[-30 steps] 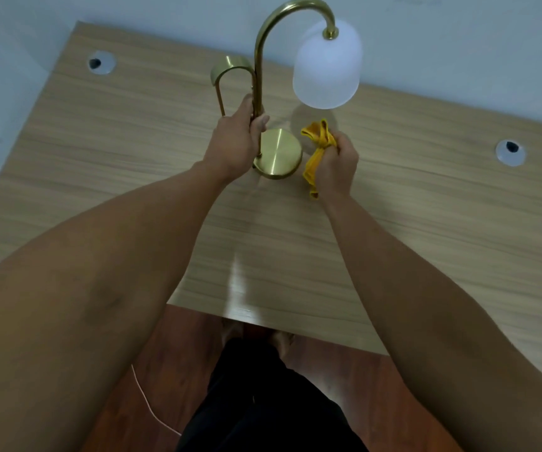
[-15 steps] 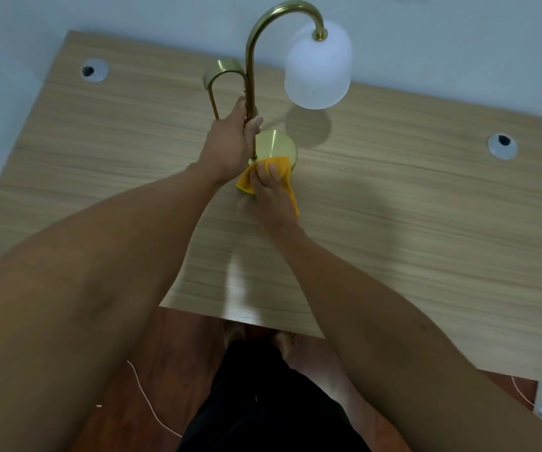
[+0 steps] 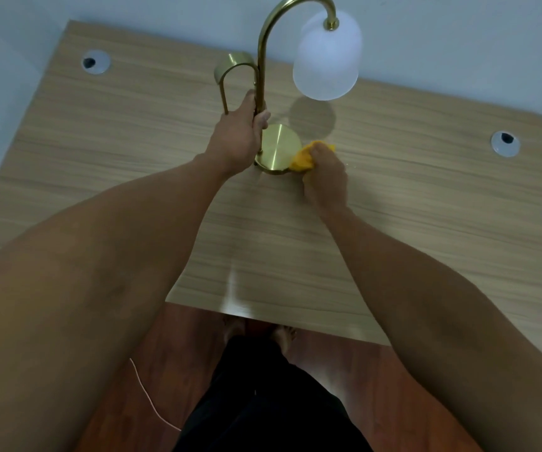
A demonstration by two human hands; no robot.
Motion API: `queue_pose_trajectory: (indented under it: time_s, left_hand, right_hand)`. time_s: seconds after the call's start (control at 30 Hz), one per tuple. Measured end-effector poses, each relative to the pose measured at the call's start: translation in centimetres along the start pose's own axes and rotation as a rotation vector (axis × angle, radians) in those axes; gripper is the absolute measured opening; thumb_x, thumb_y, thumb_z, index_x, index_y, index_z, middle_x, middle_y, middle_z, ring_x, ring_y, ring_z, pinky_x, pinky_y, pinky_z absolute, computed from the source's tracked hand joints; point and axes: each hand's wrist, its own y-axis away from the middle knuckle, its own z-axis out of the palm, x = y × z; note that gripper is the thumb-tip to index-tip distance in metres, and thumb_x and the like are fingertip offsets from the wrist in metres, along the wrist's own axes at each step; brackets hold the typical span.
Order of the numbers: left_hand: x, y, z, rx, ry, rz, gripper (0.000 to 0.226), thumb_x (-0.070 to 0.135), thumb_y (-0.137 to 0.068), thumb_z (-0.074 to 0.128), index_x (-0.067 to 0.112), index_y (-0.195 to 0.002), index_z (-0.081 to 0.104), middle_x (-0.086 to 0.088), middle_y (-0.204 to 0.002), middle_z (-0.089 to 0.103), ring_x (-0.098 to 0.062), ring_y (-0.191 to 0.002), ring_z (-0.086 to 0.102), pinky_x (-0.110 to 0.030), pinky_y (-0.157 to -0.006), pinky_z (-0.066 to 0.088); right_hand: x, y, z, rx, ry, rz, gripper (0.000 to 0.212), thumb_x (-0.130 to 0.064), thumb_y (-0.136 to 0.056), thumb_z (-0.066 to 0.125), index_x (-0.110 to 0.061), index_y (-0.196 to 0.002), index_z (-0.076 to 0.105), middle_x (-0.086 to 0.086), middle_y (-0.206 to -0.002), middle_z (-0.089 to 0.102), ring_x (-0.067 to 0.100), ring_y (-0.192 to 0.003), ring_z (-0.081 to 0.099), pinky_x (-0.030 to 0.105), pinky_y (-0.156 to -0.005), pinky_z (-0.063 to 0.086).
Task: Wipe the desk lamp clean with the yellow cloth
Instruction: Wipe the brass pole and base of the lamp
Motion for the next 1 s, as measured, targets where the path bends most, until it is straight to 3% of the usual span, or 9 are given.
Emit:
queue_pose_trajectory:
  time_s: [0.07,0.13,0.27,0.43,0.6,0.73,0.83,0.9,1.0]
  left_hand:
    - [0.0,0.0,0.0,-0.002,-0.006,0.001,0.031,0.034,-0.110,0.041,0.013,-0.130,0.052,0.008,-0.100,0.068,-0.027,-0.100,0.071,-0.046,-0.091,0.058]
    - [0.0,0.0,0.0,-0.005,-0.006,0.003,0.031,0.034,-0.109,0.041,0.012,-0.129,0.053,0.007,-0.100,0.069,-0.027,-0.098,0.071,-0.047,-0.090,0.057]
    - [0.0,0.0,0.0,-0.002,0.000,-0.005,0.033,0.035,-0.109,0.041,0.014,-0.131,0.052,0.007,-0.101,0.069,-0.019,-0.098,0.070,-0.041,-0.091,0.057]
    - [0.0,0.0,0.1,0.003,-0.013,0.002,0.033,0.037,-0.109,0.040,0.014,-0.129,0.053,0.003,-0.102,0.071,-0.025,-0.097,0.072,-0.045,-0.088,0.058]
    - [0.0,0.0,-0.1,-0.012,-0.025,0.005,0.032,0.038,-0.109,0.040,0.015,-0.126,0.053,0.002,-0.104,0.073,-0.025,-0.097,0.071,-0.047,-0.088,0.057]
    - [0.2,0.0,-0.4,-0.038,-0.027,-0.003,0.032,0.038,-0.109,0.038,0.015,-0.126,0.052,0.003,-0.105,0.072,-0.025,-0.097,0.070,-0.048,-0.089,0.057]
    - [0.5,0.0,-0.7,-0.069,-0.004,-0.053,0.040,0.041,-0.108,0.038,0.014,-0.135,0.049,-0.004,-0.110,0.074,-0.028,-0.098,0.071,-0.045,-0.089,0.058]
    - [0.7,0.0,-0.8,-0.090,0.018,-0.083,0.041,0.041,-0.109,0.038,0.013,-0.137,0.048,-0.008,-0.112,0.074,-0.029,-0.101,0.070,-0.042,-0.089,0.056]
    - [1.4,0.4,-1.1,-0.128,0.047,-0.131,0.038,0.039,-0.111,0.042,0.007,-0.131,0.052,-0.013,-0.112,0.072,-0.032,-0.107,0.067,-0.039,-0.089,0.050]
  right_hand:
    - [-1.4,-1.5,-0.4,0.103,-0.310,0.297,0.049,0.003,-0.073,0.052,-0.025,-0.105,0.076,-0.008,-0.101,0.073,0.018,-0.092,0.068,0.021,-0.065,0.058]
    - [-2.7,-2.7,-0.3,0.076,-0.380,0.375,0.054,0.005,-0.077,0.052,-0.025,-0.116,0.076,-0.011,-0.099,0.071,0.007,-0.086,0.065,0.009,-0.065,0.049]
    - [-3.9,-2.6,1.7,-0.098,-0.355,0.322,0.048,-0.002,-0.082,0.055,-0.020,-0.123,0.071,0.002,-0.120,0.071,0.023,-0.110,0.066,0.039,-0.096,0.055]
    - [-6.0,1.1,5.4,-0.130,-0.019,0.388,0.053,-0.011,-0.101,0.049,-0.013,-0.153,0.038,0.013,-0.168,0.019,0.034,-0.144,0.038,0.036,-0.106,0.036]
    - [-7.9,3.1,6.5,-0.122,-0.054,0.458,0.061,-0.004,-0.098,0.051,-0.008,-0.156,0.032,0.016,-0.171,0.006,0.037,-0.144,0.037,0.039,-0.103,0.040]
    - [-8.2,4.7,7.1,-0.103,-0.170,0.470,0.056,0.001,-0.089,0.051,-0.013,-0.143,0.051,0.015,-0.163,0.030,0.041,-0.130,0.051,0.045,-0.097,0.051]
    - [-8.2,6.6,7.1,-0.039,-0.450,0.473,0.044,0.001,-0.090,0.048,-0.016,-0.124,0.070,0.009,-0.128,0.067,0.031,-0.111,0.066,0.036,-0.092,0.054]
    - [-8.1,7.0,6.2,-0.105,-0.655,0.515,0.039,0.002,-0.091,0.052,-0.015,-0.117,0.076,0.003,-0.105,0.074,0.017,-0.096,0.068,0.028,-0.087,0.053]
    - [-7.1,6.6,4.4,-0.172,-0.965,0.723,0.037,0.006,-0.077,0.054,-0.013,-0.097,0.080,0.015,-0.097,0.076,0.034,-0.098,0.072,0.050,-0.094,0.059]
